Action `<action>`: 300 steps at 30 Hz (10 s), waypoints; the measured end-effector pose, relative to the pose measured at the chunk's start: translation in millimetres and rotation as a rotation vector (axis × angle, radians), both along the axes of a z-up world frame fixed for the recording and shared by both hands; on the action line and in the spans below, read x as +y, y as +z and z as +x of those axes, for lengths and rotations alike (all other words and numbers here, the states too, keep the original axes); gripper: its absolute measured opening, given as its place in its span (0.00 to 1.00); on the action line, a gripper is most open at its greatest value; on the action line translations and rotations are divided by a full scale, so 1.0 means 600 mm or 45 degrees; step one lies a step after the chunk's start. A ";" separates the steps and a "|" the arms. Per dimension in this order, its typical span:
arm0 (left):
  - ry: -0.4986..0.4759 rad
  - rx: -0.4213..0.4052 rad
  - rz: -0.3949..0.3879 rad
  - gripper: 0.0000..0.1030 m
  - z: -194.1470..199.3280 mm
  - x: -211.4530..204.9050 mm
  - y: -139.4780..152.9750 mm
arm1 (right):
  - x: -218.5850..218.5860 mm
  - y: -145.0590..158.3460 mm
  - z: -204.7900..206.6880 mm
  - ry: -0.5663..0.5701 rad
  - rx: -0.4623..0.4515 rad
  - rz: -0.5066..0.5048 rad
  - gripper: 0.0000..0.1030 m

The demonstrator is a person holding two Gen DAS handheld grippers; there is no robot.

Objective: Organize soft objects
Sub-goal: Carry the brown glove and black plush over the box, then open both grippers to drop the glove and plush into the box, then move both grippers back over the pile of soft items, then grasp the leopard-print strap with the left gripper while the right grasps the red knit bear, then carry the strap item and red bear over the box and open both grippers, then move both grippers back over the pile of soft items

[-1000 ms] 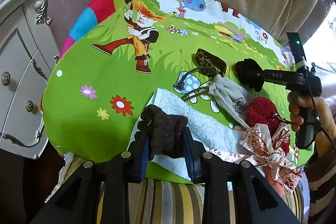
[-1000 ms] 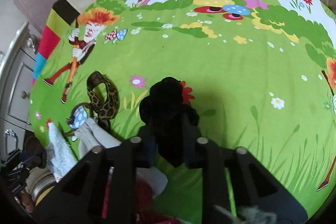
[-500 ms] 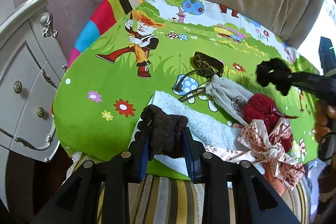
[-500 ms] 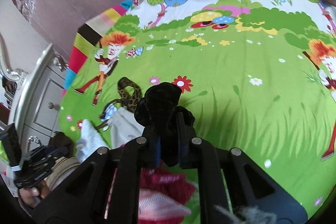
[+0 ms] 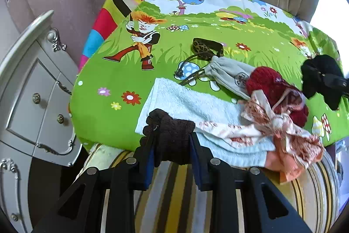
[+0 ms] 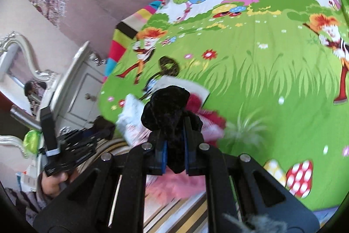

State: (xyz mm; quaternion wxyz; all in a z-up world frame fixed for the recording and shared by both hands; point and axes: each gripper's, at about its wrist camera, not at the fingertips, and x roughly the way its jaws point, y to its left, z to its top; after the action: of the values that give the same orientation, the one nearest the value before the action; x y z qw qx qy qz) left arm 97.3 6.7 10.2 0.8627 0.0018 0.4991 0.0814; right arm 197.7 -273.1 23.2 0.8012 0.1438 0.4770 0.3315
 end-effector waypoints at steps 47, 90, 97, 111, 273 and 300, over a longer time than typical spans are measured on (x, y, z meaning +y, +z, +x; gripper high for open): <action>-1.123 0.454 0.011 0.25 -0.163 -0.558 0.050 | -0.293 -0.086 -0.340 0.153 0.624 -0.317 0.14; -1.680 0.799 0.692 0.67 -0.163 -0.735 -0.054 | -0.392 -0.135 -0.300 0.278 0.917 -0.127 0.75; -1.705 0.781 0.805 0.67 -0.150 -0.669 -0.022 | -0.333 -0.088 -0.279 0.442 0.861 -0.150 0.75; -1.503 0.814 0.735 0.67 -0.098 -0.456 0.014 | -0.154 -0.044 -0.247 0.711 0.780 -0.119 0.76; -0.912 0.344 -0.731 0.55 -0.011 -0.631 -0.047 | -0.412 -0.068 -0.348 -1.091 0.003 -1.384 0.64; -0.891 0.119 -0.754 0.62 0.020 -0.557 0.004 | -0.388 -0.040 -0.335 -1.155 -0.035 -1.436 0.77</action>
State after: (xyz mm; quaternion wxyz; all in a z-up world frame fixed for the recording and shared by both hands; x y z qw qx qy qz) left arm 109.2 -327.4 12.5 0.7781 -0.0727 0.5088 -0.3611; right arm -3.1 -505.7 -1.1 0.8180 -0.1119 0.4588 -0.3285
